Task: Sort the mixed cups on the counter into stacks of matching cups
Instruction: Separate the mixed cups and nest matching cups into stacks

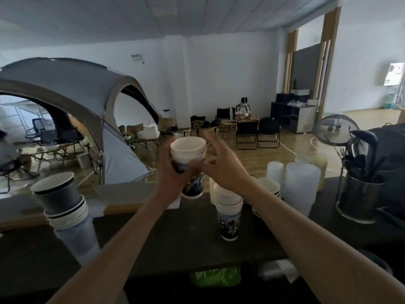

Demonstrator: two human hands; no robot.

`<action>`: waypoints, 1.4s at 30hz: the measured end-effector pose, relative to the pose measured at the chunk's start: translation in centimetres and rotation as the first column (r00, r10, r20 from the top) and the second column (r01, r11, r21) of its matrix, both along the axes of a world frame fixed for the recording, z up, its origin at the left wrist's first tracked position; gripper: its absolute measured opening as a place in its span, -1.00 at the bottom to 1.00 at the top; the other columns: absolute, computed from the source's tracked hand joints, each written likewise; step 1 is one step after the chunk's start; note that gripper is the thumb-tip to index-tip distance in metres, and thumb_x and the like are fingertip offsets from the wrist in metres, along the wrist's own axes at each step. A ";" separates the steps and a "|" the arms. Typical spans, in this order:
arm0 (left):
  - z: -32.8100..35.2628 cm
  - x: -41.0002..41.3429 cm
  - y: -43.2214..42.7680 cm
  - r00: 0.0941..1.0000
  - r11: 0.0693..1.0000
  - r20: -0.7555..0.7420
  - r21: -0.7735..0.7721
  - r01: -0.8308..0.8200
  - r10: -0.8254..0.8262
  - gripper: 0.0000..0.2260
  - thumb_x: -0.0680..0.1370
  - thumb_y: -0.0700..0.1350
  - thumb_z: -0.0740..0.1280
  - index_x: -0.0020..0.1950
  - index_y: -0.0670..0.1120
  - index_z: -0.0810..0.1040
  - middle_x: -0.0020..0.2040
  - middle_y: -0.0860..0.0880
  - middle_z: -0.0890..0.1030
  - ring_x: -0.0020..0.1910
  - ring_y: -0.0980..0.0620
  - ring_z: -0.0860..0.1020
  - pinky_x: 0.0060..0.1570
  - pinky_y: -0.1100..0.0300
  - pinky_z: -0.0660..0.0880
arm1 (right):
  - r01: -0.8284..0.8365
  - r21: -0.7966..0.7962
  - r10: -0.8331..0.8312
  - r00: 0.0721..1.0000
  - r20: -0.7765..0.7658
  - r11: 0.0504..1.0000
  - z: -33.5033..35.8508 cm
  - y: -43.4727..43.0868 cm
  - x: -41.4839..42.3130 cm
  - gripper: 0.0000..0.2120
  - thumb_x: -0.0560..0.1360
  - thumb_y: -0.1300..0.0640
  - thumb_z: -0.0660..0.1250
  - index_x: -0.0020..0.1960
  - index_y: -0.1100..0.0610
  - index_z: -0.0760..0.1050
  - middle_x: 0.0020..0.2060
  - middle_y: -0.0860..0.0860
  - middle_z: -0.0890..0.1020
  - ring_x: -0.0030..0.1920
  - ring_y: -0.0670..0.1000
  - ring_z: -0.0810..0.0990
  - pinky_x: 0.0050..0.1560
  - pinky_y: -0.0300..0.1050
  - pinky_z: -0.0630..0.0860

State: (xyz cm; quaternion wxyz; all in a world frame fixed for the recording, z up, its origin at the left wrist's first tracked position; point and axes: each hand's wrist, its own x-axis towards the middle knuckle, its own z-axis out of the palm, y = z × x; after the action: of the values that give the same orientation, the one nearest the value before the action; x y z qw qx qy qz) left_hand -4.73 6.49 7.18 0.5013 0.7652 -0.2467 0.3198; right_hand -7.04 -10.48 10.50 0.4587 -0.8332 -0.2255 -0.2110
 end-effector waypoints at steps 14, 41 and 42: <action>-0.1 2.5 -7.0 0.906 0.968 -0.341 -0.068 0.243 -0.251 -0.39 0.42 -0.28 0.51 0.40 -0.13 0.35 0.34 -0.09 0.46 0.31 -0.03 0.48 0.05 0.29 0.58 | 0.156 -0.006 -0.155 0.980 -0.121 0.988 -2.9 -7.8 0.8 -0.28 0.34 -0.18 0.44 0.43 -0.08 0.27 0.24 -0.07 0.59 0.23 -0.05 0.57 0.18 0.10 0.57; -2.7 -0.8 4.6 0.928 1.000 -0.373 0.015 0.017 -0.011 -0.47 0.53 -0.08 0.44 0.45 -0.05 0.33 0.37 -0.03 0.47 0.29 0.05 0.50 0.07 0.40 0.48 | -0.058 0.049 0.064 0.990 -0.128 0.997 -0.4 5.4 0.6 -0.49 0.47 0.15 0.38 0.40 -0.02 0.41 0.23 -0.11 0.55 0.24 -0.12 0.52 0.15 -0.24 0.43; -2.6 -1.5 6.3 0.934 1.000 -0.357 0.014 -0.022 0.025 -0.53 0.53 -0.10 0.44 0.39 -0.04 0.36 0.31 -0.01 0.51 0.23 0.09 0.53 0.03 0.42 0.48 | -0.097 0.069 0.107 0.981 -0.164 0.993 -1.0 7.1 0.9 -0.51 0.47 0.14 0.39 0.38 -0.01 0.42 0.19 -0.10 0.56 0.21 -0.11 0.54 0.12 -0.25 0.44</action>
State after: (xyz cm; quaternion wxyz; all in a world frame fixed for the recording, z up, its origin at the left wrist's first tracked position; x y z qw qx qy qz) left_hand -6.21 12.80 4.62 0.5302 0.8159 -0.1438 0.1801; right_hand -6.18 -3.33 9.49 0.5112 -0.8212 -0.2218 -0.1231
